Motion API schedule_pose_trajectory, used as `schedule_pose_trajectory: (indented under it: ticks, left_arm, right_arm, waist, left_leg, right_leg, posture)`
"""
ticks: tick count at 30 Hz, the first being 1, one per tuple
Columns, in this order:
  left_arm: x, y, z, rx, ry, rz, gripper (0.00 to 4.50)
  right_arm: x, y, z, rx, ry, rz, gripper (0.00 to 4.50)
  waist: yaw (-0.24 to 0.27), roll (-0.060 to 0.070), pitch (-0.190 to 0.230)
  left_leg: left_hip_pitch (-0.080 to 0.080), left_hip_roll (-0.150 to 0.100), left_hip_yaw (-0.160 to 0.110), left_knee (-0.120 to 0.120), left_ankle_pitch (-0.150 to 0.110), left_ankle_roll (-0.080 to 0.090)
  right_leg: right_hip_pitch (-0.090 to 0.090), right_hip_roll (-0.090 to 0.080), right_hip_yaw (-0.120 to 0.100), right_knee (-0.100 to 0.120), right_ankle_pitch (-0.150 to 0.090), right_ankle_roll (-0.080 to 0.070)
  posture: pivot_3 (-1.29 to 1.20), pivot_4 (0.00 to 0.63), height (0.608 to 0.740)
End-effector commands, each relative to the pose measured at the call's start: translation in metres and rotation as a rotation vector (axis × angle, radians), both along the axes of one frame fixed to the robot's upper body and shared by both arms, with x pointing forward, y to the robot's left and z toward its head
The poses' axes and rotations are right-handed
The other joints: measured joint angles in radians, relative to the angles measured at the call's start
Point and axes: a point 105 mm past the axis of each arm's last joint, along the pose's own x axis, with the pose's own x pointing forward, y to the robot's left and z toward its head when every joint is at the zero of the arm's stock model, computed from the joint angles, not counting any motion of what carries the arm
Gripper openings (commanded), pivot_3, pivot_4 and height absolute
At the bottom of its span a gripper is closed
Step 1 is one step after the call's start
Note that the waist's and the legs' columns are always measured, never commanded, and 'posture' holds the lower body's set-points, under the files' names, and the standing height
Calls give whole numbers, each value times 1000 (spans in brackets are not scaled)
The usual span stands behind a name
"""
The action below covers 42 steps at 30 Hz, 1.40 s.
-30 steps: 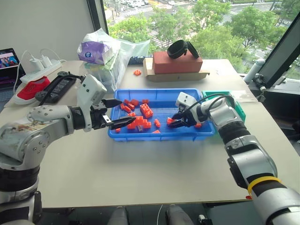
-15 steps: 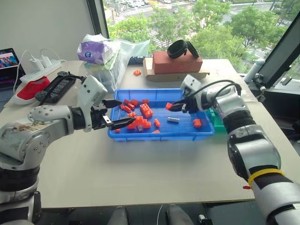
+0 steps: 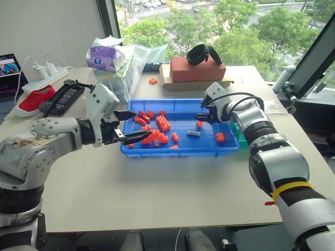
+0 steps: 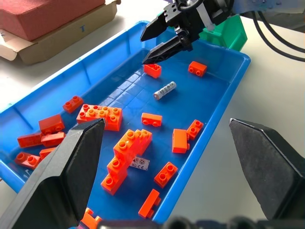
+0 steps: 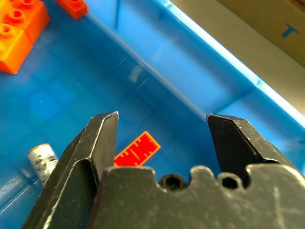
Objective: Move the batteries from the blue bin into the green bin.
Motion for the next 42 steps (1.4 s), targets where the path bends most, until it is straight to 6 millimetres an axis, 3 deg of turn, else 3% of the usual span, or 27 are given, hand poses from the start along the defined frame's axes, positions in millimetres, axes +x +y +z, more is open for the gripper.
schedule_pose_trajectory:
  ticks: [1,5,13,16,23,29,33,35,37,42]
  left_arm:
    - [-4,1,10,-4,-46,-6,4500]
    - [-1,1,8,5,-46,2,4500]
    - [2,3,4,24,-46,16,4500]
    - [1,3,4,23,-48,17,4500]
    - [1,2,5,14,-50,19,4500]
    - [0,-3,14,-31,-68,-1,4500]
    - [-2,-10,24,-70,-78,-31,4500]
    - [-3,-13,28,-90,-87,-45,4500]
    - [0,-14,33,-106,-105,-29,4500]
    - [1,-18,32,-120,-86,-42,4500]
  right_arm:
    - [-13,13,16,-21,17,169,3336]
    - [-24,17,-13,-116,89,252,3336]
    - [-18,20,-28,-118,97,187,3336]
    - [-20,19,-34,-149,113,200,2627]
    - [-23,20,-30,-147,124,241,286]
    - [-22,14,-1,-78,67,240,265]
    - [-12,-17,60,84,-85,81,265]
    - [-4,-53,79,104,-165,-120,265]
    - [-2,-89,85,56,-209,-283,265]
    - [-4,-113,77,17,-200,-379,265]
  waist:
    - [-2,0,0]
    - [-2,0,0]
    - [-3,0,0]
    - [-2,0,0]
    - [-2,0,0]
    - [0,0,0]
    - [3,1,1]
    - [4,1,1]
    - [5,0,1]
    - [0,-1,0]
  left_leg:
    - [0,0,0,0,0,0]
    - [0,0,0,0,0,0]
    - [0,0,0,0,0,0]
    - [0,0,0,0,0,0]
    - [0,0,0,0,0,0]
    - [0,0,0,0,0,0]
    - [0,0,0,0,0,0]
    - [-1,0,0,0,0,0]
    - [0,0,0,0,0,0]
    - [0,0,0,0,0,0]
  right_leg:
    - [0,0,0,0,0,0]
    - [0,0,0,0,0,0]
    - [0,0,0,0,0,0]
    - [0,0,0,0,0,0]
    - [0,0,0,0,0,0]
    - [0,0,0,0,0,0]
    - [0,0,0,0,0,0]
    - [0,0,0,0,0,0]
    - [0,0,0,-1,0,0]
    - [1,0,0,-3,0,0]
  posture:
    - [0,150,740]
    - [0,150,740]
    - [0,150,740]
    - [0,150,740]
    - [0,150,740]
    - [0,150,740]
    - [0,150,740]
    - [0,150,740]
    - [0,150,740]
    - [0,150,740]
